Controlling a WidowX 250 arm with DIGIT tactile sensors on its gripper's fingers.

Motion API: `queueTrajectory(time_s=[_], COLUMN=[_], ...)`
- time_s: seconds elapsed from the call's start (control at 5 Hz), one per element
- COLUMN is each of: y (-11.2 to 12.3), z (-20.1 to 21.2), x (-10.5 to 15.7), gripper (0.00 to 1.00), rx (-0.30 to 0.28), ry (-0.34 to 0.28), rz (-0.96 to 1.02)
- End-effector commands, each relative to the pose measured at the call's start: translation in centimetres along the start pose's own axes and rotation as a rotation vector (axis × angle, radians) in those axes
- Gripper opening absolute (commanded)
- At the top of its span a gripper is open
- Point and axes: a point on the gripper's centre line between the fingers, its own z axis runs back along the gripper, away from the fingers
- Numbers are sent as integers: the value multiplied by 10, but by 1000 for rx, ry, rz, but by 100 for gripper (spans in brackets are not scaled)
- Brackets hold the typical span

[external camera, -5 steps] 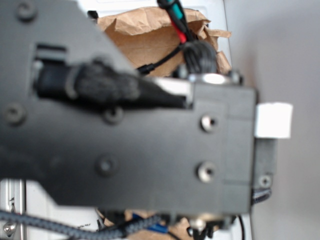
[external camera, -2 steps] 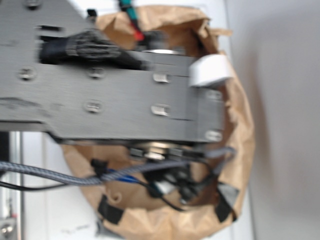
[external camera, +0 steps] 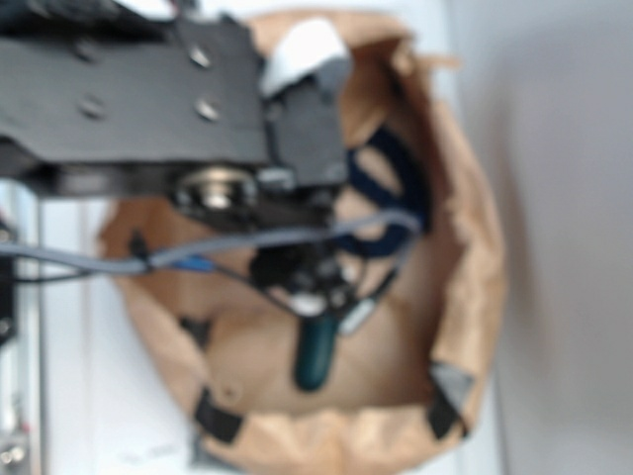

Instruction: Grab the plastic pickle.

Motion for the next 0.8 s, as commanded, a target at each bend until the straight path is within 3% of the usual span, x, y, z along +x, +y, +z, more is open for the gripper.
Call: queueTrajectory(time_s=[0.0,0.2,0.4,0.6], y=[-43,-57,-74,-69], z=[-32,-38,-47,-70], x=[1,-17,-25,-23], gripper=[100,100,100,100], rx=[32,-23,20,111], ry=[-62,-68,-41,-66], rz=[24,75,104,111])
